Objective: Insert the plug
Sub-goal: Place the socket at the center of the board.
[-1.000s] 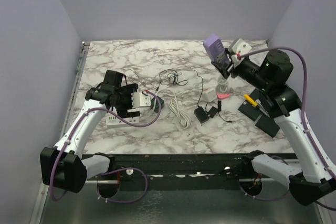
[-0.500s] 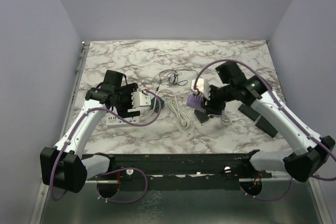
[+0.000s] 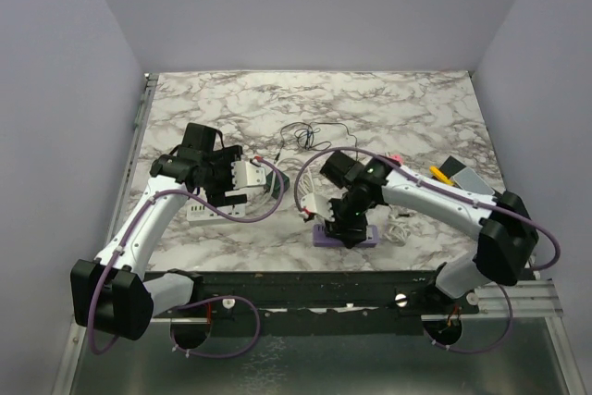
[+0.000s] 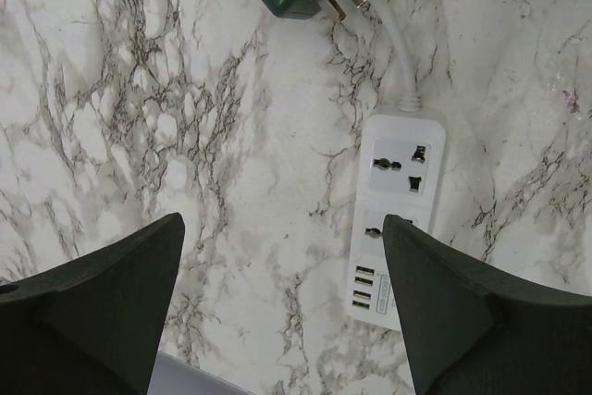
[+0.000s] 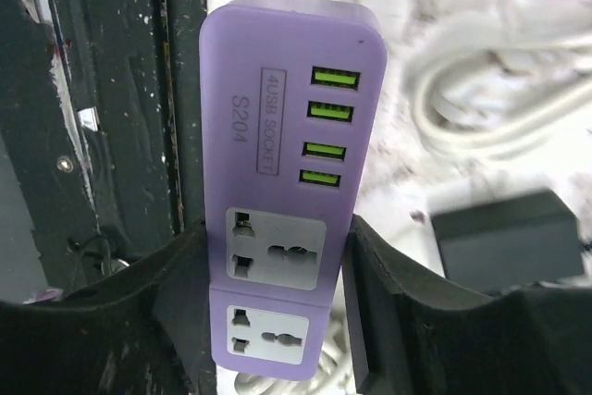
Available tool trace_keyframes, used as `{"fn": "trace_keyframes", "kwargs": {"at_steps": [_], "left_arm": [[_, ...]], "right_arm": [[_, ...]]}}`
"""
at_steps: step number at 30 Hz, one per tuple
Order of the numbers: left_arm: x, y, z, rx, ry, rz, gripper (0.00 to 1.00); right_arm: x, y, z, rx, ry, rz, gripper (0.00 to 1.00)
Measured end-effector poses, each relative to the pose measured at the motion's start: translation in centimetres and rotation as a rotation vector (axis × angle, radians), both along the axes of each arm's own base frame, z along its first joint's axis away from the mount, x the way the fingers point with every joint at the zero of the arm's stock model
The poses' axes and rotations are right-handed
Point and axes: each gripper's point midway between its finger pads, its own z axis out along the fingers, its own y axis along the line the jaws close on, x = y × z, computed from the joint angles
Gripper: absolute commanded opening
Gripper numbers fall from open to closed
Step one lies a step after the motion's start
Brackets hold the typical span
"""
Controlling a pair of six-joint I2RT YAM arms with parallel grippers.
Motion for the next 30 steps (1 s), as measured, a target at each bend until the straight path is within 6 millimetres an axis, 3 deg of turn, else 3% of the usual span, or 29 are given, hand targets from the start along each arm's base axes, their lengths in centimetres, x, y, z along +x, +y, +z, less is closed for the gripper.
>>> {"fn": "trace_keyframes", "kwargs": {"at_steps": [4, 10, 18, 20, 25, 30], "left_arm": [[0.0, 0.0, 0.0, 0.001, -0.001, 0.001, 0.89], [0.0, 0.0, 0.0, 0.001, -0.004, 0.002, 0.9], [0.0, 0.1, 0.3, -0.002, -0.013, 0.004, 0.93], [0.0, 0.1, 0.3, -0.002, -0.012, 0.005, 0.94], [0.0, 0.0, 0.3, -0.003, -0.012, 0.006, 0.98], [0.0, 0.0, 0.3, -0.006, -0.009, 0.012, 0.99]], "right_arm": [[-1.1, 1.0, -3.7, -0.048, 0.05, 0.045, 0.06], [0.1, 2.9, -5.6, 0.026, -0.008, 0.056, 0.15], [0.2, 3.2, -8.3, 0.067, -0.042, 0.046, 0.6], [0.1, 3.1, -8.4, 0.065, -0.041, 0.03, 0.97], [0.3, 3.6, -6.8, 0.102, -0.051, -0.041, 1.0], [1.2, 4.7, -3.1, 0.194, -0.077, -0.224, 1.0]]}}
